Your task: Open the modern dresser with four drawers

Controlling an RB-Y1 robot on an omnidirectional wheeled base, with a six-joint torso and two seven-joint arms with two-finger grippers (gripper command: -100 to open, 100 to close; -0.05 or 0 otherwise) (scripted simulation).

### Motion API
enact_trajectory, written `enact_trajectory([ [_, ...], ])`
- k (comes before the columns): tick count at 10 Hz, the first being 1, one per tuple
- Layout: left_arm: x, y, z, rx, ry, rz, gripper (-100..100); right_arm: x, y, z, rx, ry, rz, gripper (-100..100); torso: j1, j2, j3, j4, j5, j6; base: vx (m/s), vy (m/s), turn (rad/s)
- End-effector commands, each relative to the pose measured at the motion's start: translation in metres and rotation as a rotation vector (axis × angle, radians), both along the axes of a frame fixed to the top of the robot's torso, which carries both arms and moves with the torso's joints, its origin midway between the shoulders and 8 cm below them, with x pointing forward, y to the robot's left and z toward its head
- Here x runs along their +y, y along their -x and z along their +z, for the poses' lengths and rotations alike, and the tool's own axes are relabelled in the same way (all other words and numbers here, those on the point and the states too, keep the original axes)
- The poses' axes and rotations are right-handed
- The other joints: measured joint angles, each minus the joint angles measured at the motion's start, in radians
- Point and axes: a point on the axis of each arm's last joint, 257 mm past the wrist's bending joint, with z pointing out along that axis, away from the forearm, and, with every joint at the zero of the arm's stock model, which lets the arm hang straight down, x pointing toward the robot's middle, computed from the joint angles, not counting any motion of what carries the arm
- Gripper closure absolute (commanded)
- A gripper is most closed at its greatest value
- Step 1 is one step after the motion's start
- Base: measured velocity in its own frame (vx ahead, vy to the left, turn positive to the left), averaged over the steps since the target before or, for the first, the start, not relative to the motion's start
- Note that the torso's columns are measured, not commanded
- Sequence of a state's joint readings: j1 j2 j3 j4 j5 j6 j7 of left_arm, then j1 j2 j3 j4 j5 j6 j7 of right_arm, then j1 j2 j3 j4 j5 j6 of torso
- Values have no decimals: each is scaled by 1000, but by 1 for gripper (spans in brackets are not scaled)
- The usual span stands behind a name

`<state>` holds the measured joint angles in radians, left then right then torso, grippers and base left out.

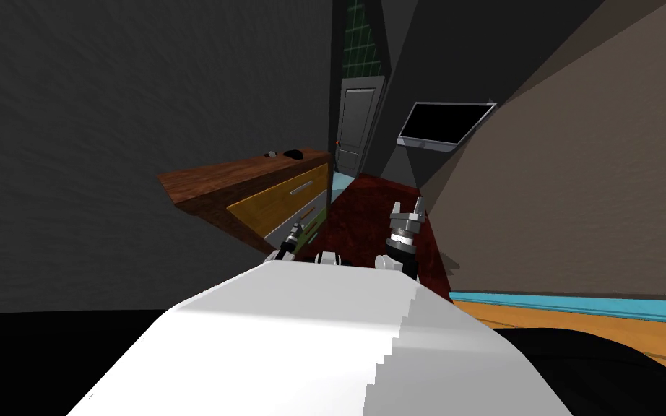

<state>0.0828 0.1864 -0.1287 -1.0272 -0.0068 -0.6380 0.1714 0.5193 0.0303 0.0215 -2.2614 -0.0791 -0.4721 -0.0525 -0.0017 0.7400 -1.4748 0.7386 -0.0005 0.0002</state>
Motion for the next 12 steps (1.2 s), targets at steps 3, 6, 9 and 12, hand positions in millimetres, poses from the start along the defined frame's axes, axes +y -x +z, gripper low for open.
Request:
enact_trajectory([
  [3, 66, -4, 0, 0, 4, 69, -100, 0, 0, 0, 0, 0, 0, 0, 6, -5, -3, -2, 2, -1, -23, -62, -75],
  [6, 122, -2, 1, 4, 5, 133, -100, 0, 0, 0, 0, 0, 0, 0, 0, -1, -1, 0, 0, 0, -30, -65, -191],
  [9, 177, 0, 11, -10, 8, 198, -100, 0, 0, 0, 0, 0, 0, 0, 2, -2, -1, -1, 0, -1, -47, -113, -182],
  [12, 204, 1, 18, -21, 11, 232, -100, 0, 0, 0, 0, 0, 0, 0, 4, -3, -2, -1, 1, 0, -23, -70, -138],
])
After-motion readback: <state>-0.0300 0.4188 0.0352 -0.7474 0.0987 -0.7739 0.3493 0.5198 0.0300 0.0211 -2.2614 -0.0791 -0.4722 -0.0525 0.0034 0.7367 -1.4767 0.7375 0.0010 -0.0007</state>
